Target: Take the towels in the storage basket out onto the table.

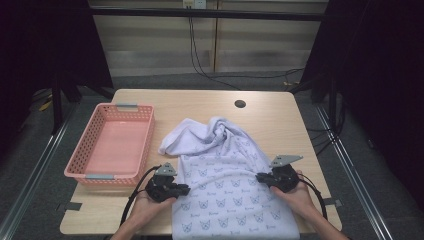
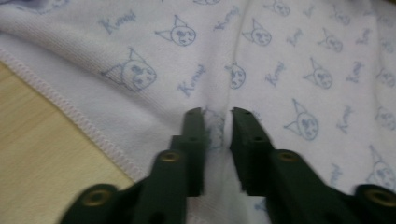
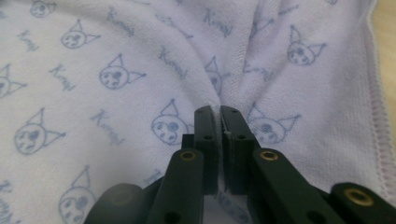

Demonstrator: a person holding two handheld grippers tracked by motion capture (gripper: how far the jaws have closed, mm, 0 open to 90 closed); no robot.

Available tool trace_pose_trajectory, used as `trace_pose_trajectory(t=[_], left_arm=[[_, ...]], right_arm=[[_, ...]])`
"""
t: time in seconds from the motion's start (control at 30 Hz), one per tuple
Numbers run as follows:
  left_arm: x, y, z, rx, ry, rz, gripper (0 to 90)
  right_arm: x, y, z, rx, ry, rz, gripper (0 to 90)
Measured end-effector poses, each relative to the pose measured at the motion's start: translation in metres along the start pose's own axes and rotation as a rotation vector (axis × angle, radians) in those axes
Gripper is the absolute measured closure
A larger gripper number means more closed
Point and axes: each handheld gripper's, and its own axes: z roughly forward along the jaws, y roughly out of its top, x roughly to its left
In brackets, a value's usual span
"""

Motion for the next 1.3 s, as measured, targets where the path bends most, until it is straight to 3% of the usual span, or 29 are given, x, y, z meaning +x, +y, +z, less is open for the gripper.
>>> trace_pose_trajectory(t=[0.13, 0.3, 0.4, 0.43, 0.5, 0.57, 0.63, 0.77, 0.87, 1.0, 1.17, 1.27, 1.3], left_arm=[[0.002, 0.006, -0.004, -0.06, 0.037, -0.016, 57.7], [0.013, 0.017, -0.002, -0.11, 0.093, -0.033, 53.1], [0.022, 0.024, 0.003, -0.115, 0.091, -0.058, 51.4], [0.024, 0.027, 0.008, -0.111, 0.094, -0.055, 51.9], [0.025, 0.03, 0.016, -0.1, 0.091, -0.043, 53.8], [0.025, 0.031, 0.027, -0.046, 0.107, -0.018, 55.0], [0.021, 0.03, 0.029, -0.05, 0.134, 0.004, 57.1], [0.016, 0.026, 0.027, -0.043, 0.174, 0.048, 78.3], [0.013, 0.021, 0.024, -0.035, 0.138, 0.062, 87.5], [0.012, 0.015, 0.019, -0.029, 0.085, 0.048, 88.0], [0.017, 0.014, 0.018, -0.04, 0.05, 0.023, 87.9], [0.018, 0.014, 0.018, -0.037, 0.036, 0.014, 87.9], [0.017, 0.014, 0.018, -0.036, 0.042, 0.018, 87.9]], right_arm=[[0.008, -0.011, -0.014, 0.027, 0.02, 0.007, 87.4], [0.022, -0.025, -0.029, 0.064, 0.073, 0.013, 87.4], [0.029, -0.029, -0.034, 0.085, 0.094, 0.009, 86.4], [0.03, -0.03, -0.034, 0.072, 0.101, 0.008, 83.4], [0.027, -0.028, -0.035, 0.043, 0.111, 0.036, 68.6], [0.023, -0.023, -0.038, -0.011, 0.113, 0.043, 66.0], [0.017, -0.015, -0.039, -0.054, 0.078, 0.058, 60.8], [-0.001, 0.003, -0.027, -0.098, 0.052, 0.076, 56.8], [-0.016, 0.017, -0.013, -0.106, 0.038, 0.092, 53.9], [-0.029, 0.032, 0.007, -0.1, 0.017, 0.102, 51.3], [-0.036, 0.04, 0.031, -0.071, -0.015, 0.088, 48.5], [-0.028, 0.037, 0.037, -0.028, -0.042, 0.023, 57.9], [-0.026, 0.038, 0.036, -0.018, -0.051, 0.011, 67.2]])
